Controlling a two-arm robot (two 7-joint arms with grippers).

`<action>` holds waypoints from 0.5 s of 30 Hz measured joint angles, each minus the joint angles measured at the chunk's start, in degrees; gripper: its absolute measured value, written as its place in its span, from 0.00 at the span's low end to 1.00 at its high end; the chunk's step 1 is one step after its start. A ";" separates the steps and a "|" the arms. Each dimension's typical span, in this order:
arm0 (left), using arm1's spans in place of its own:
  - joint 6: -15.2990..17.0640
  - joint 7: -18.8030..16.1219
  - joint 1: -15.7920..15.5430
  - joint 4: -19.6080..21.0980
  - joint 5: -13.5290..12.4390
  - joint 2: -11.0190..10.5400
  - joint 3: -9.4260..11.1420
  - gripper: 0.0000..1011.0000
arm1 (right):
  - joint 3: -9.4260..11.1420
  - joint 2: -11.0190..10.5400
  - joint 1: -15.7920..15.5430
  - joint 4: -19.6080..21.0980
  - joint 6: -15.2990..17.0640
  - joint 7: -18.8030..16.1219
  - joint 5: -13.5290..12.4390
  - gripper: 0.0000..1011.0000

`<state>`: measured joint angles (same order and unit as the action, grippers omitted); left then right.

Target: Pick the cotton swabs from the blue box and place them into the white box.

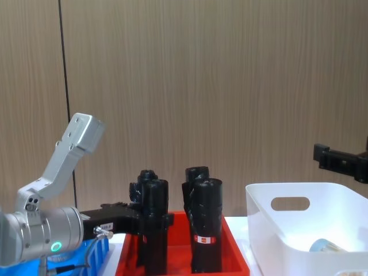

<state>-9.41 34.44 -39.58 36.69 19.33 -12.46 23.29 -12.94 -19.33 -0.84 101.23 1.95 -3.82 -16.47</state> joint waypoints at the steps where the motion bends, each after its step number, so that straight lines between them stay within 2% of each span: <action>1: 0.00 0.00 0.00 0.00 0.00 0.00 0.00 0.99 | 0.00 0.00 0.00 0.00 0.00 0.00 0.00 0.99; 13: -2.80 2.00 -2.76 -6.18 1.00 1.82 0.27 0.99 | 0.00 0.00 0.00 0.00 0.00 0.00 0.00 0.99; 15: -3.06 2.18 -3.10 -6.87 1.05 2.01 0.30 0.95 | 0.00 0.00 0.00 0.00 0.00 0.00 0.00 0.99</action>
<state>-12.46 36.62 -42.68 29.82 20.38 -10.46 23.59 -12.94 -19.33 -0.84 101.23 1.95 -3.82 -16.47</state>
